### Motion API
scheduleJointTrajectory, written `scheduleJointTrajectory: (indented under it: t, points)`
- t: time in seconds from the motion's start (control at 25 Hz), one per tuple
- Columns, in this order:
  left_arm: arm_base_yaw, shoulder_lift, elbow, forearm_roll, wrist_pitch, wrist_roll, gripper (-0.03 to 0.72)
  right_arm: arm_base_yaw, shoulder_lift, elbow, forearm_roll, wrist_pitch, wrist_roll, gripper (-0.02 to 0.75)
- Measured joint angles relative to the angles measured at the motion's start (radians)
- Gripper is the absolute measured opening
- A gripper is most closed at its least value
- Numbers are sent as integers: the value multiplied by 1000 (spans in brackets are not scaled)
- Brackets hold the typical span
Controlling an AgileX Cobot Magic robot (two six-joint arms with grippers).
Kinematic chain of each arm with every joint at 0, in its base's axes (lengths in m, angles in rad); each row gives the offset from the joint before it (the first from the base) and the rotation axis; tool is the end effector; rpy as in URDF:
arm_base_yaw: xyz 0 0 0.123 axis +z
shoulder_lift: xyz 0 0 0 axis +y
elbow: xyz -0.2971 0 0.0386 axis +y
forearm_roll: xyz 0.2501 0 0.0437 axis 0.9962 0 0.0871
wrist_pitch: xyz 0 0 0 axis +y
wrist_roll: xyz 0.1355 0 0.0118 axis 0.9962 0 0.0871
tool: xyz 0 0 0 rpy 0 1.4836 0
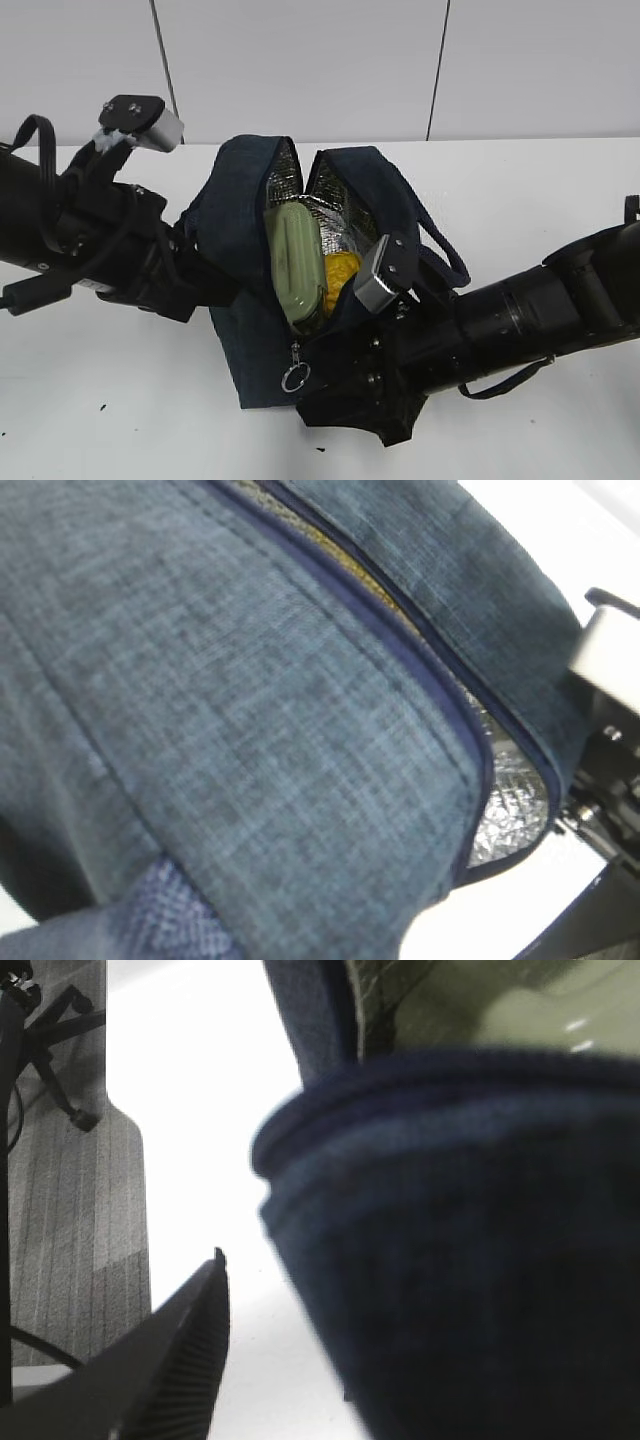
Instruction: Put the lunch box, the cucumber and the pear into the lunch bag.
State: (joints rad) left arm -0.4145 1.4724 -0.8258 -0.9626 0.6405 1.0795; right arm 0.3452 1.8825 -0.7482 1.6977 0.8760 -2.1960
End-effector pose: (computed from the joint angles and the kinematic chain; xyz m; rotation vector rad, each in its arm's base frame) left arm 0.2504 -0.1831 0.2094 0.9769 2.3024 -0.7248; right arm 0.2737 0.2086 0.1170 -1.1894 1.9505 1.0091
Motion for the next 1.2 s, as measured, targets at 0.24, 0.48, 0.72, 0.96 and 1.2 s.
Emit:
scheduleJointTrajectory:
  t: [0.24, 0.48, 0.72, 0.96, 1.2]
  points:
    - [0, 0, 0, -20, 0, 0, -15, 0, 0, 0, 35, -8, -37, 440]
    - [0, 0, 0, -33, 0, 0, -15, 0, 2, 0, 68, 12, -44, 440]
    - [0, 0, 0, -67, 31, 0, -15, 0, 30, 0, 81, 23, -45, 440]
    - [0, 0, 0, -78, 52, 0, -15, 0, 52, -4, 81, 28, -47, 440]
    - [0, 0, 0, -78, 63, 0, -15, 0, 54, -30, 77, 28, -47, 440]
